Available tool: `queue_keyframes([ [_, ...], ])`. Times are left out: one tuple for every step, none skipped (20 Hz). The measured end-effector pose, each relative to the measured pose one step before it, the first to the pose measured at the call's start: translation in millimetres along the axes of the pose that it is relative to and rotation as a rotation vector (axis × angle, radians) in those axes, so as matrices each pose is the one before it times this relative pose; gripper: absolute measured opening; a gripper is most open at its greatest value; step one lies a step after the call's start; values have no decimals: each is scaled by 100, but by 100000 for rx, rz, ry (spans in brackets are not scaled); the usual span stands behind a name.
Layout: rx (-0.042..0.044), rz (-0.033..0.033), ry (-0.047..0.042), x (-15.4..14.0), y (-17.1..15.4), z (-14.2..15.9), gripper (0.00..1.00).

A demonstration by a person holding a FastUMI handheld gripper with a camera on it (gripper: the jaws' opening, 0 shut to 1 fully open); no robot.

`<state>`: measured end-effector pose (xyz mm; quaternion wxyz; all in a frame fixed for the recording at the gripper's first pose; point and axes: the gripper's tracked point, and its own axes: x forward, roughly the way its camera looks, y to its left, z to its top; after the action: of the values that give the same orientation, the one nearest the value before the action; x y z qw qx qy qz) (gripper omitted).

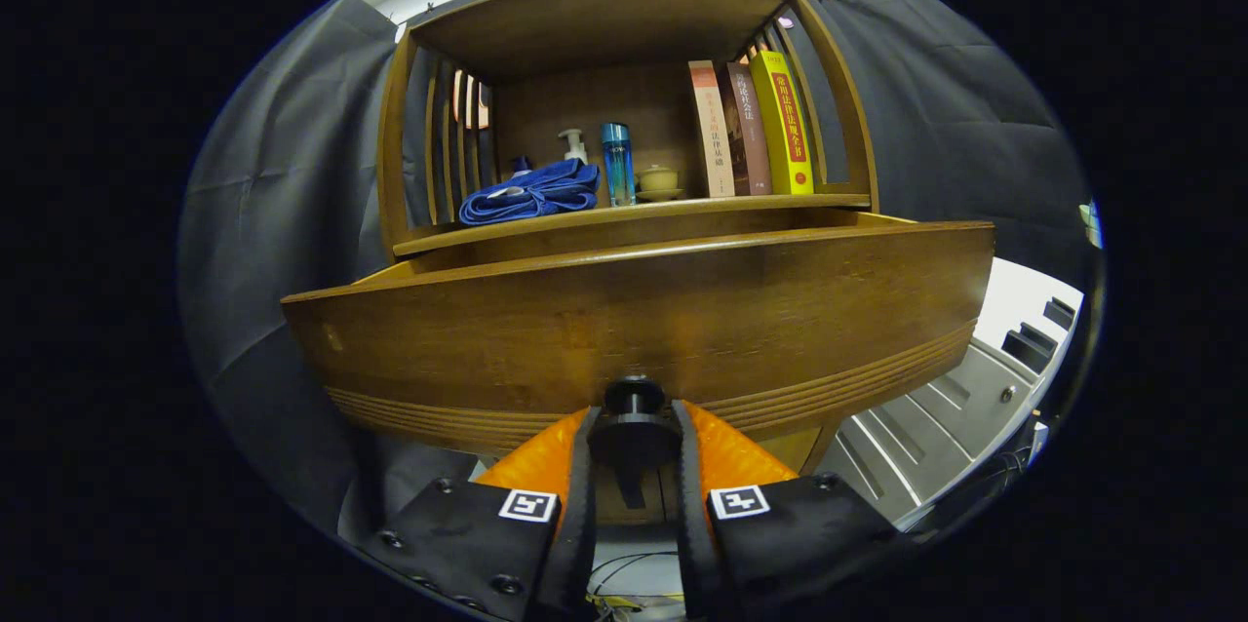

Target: Pull open the drawer, take out the items inside it, and place them on the countertop above the cabinet.

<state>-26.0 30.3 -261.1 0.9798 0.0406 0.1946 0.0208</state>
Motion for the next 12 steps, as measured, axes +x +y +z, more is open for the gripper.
queue_keyframes([
  [16, 15, -626, 56, -2, 143, 44],
  [-261, -26, 135, -72, -17, -43, 44],
  [-144, -53, -249, 64, 15, 48, 46],
  [-183, 16, -46, -63, -6, -12, 47],
  [57, 233, -279, 8, 93, 70, 50],
  [412, 313, -391, 12, 39, 130, 50],
  [265, -490, -284, 88, -161, 187, 55],
  [90, -269, -830, 6, -99, 176, 60],
  [-151, 460, -411, 20, 129, 79, 64],
  [-221, 591, 113, -55, 167, -34, 69],
  [-647, 717, -5, 64, 231, 26, 74],
  [-916, 336, -336, -119, 130, 156, 78],
])
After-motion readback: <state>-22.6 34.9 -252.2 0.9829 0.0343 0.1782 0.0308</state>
